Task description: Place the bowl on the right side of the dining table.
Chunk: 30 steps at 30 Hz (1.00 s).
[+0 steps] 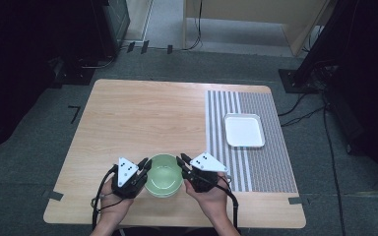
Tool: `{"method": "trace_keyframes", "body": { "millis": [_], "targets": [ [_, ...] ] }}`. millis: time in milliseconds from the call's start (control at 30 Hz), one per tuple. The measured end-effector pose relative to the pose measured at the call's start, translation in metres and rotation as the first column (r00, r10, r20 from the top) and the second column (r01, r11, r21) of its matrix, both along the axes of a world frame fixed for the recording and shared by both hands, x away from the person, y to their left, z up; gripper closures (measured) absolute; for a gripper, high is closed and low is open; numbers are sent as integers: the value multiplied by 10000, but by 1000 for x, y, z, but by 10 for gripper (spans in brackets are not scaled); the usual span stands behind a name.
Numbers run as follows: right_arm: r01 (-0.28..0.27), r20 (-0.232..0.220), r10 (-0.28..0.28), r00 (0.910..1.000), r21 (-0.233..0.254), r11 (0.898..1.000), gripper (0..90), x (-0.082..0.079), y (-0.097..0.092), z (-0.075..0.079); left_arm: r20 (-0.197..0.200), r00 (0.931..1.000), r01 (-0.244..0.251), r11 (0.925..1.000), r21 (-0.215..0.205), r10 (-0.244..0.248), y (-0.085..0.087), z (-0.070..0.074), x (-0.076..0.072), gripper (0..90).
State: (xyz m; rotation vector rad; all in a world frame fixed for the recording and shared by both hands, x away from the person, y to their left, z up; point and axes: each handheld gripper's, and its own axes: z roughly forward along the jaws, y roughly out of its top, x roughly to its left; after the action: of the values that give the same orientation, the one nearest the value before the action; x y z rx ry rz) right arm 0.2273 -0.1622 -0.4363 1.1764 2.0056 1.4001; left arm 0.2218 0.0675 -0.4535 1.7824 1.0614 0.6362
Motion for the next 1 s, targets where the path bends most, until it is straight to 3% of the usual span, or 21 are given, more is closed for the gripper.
{"method": "trace_keyframes", "body": {
  "millis": [133,200,267,333,433,500,567,633,700,733,767,800,867,933,1000],
  "targets": [
    [-243,-846,240,9961,-21,9997,731,5,1,-7,321,9995,36,9999,-162,-31,1,2,-2,832],
    [-150,-1134,140,9935,-80,9999,736,6,3,-10,527,9986,112,9967,-808,-70,4,8,-5,879],
    [-104,-1335,96,9910,-47,9999,769,7,4,-12,875,9961,115,9975,-697,-54,4,16,-7,891],
    [39,-1350,-58,9908,-146,9999,824,6,5,-14,883,9961,79,9976,-687,-18,6,22,-7,900],
    [179,-1294,-209,9914,-242,9995,861,6,6,-14,562,9984,94,9966,-823,-48,8,22,-5,900],
    [177,-1335,-195,9909,-149,9997,859,7,5,-14,-11,9998,207,9963,-839,-209,10,17,0,889],
    [195,-1543,-197,9878,-32,9998,858,8,5,-15,-628,9975,286,9960,-845,-339,8,9,4,729],
    [246,-1351,-273,9905,-215,9995,866,6,6,-15,-780,9966,203,9979,-620,-252,4,6,5,680],
    [270,-1181,-303,9925,-295,9992,870,5,7,-15,-773,9968,168,9990,-412,-199,2,5,4,681],
    [294,-722,-324,9969,-427,9987,876,2,9,-14,-741,9971,137,9995,-275,-157,0,4,4,706],
    [294,-722,-324,9969,-427,9987,876,2,9,-14,-685,9976,78,9999,-112,-85,-1,4,4,706],
    [284,-409,-307,9987,-573,9980,876,0,10,-13,-488,9987,-105,9999,133,111,-2,4,2,792],
    [275,-225,-290,9993,-663,9974,875,-1,10,-13,-392,9992,-106,9996,251,116,-3,4,2,807],
    [272,-26,-274,9996,-689,9973,876,-1,11,-13,90,9999,-132,9974,708,126,-6,3,-2,823],
    [305,132,-297,9995,-675,9972,876,-2,11,-13,200,9997,-149,9979,637,137,-5,4,-3,835]
  ]
}}
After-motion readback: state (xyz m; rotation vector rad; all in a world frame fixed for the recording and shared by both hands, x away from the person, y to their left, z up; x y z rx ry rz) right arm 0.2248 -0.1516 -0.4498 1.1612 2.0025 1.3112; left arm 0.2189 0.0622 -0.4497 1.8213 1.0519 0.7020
